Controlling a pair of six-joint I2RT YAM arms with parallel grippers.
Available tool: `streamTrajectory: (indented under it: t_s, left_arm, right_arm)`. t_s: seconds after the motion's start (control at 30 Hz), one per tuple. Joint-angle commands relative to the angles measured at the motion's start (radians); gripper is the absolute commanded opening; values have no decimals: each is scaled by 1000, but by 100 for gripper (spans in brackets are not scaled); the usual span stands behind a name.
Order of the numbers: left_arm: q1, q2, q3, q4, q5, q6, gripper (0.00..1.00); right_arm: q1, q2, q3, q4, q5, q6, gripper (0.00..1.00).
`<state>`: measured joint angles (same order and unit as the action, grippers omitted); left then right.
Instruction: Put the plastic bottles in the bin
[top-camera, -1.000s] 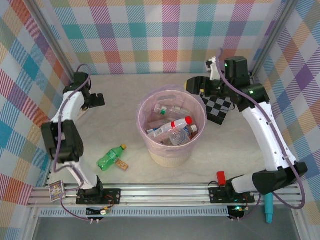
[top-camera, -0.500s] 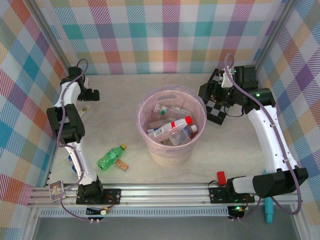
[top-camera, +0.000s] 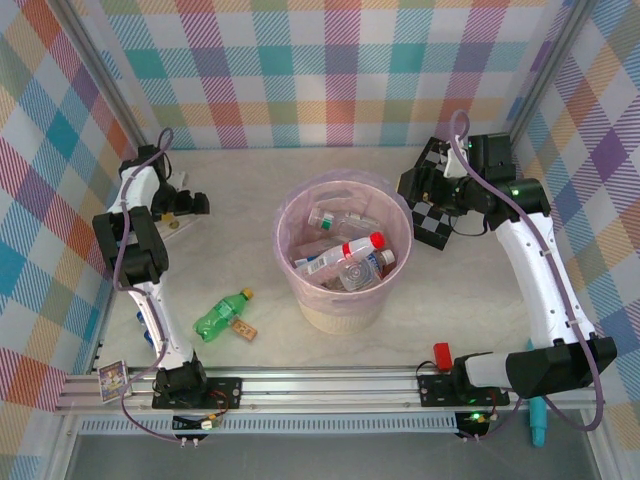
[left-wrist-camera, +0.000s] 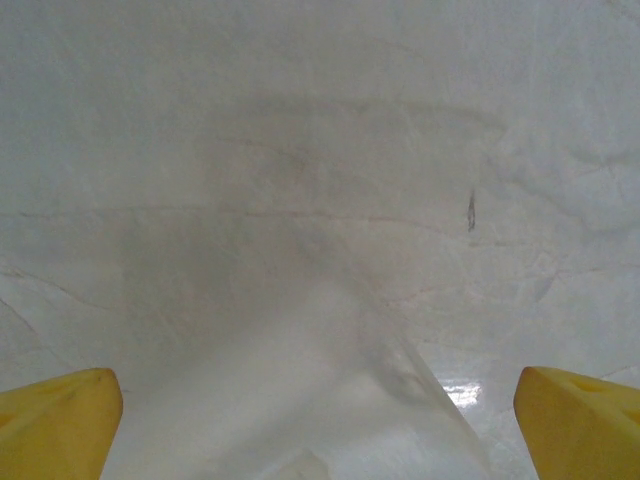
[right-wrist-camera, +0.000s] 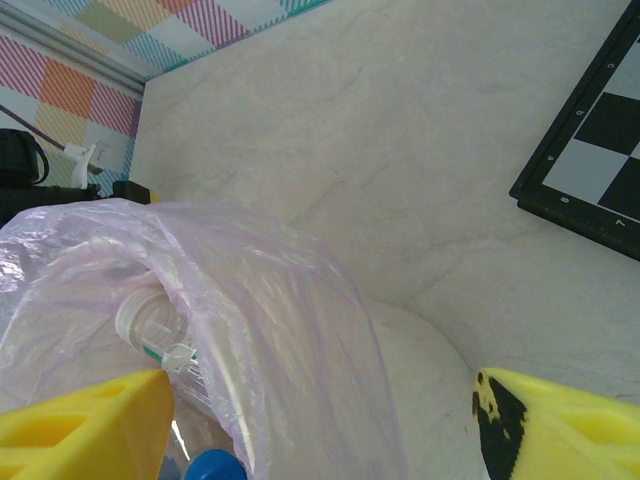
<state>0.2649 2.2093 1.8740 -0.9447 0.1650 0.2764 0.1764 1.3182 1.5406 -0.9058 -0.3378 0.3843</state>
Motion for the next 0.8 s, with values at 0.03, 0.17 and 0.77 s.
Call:
streamTrajectory:
  t_s: [0.03,0.17,0.77]
  left_arm:
    - [1,-46,-49,-58,37,-36,100]
    - [-26,-72,-119,-23,10,-55,100]
    - [-16,-631,-528,287,-306,-687,100]
  right_arm:
    - [-9,-31,-22,17,11,-2,79]
    - [-10,-41,-39,33,9,5,79]
    - [-17,-14,-45,62,-41,5,81]
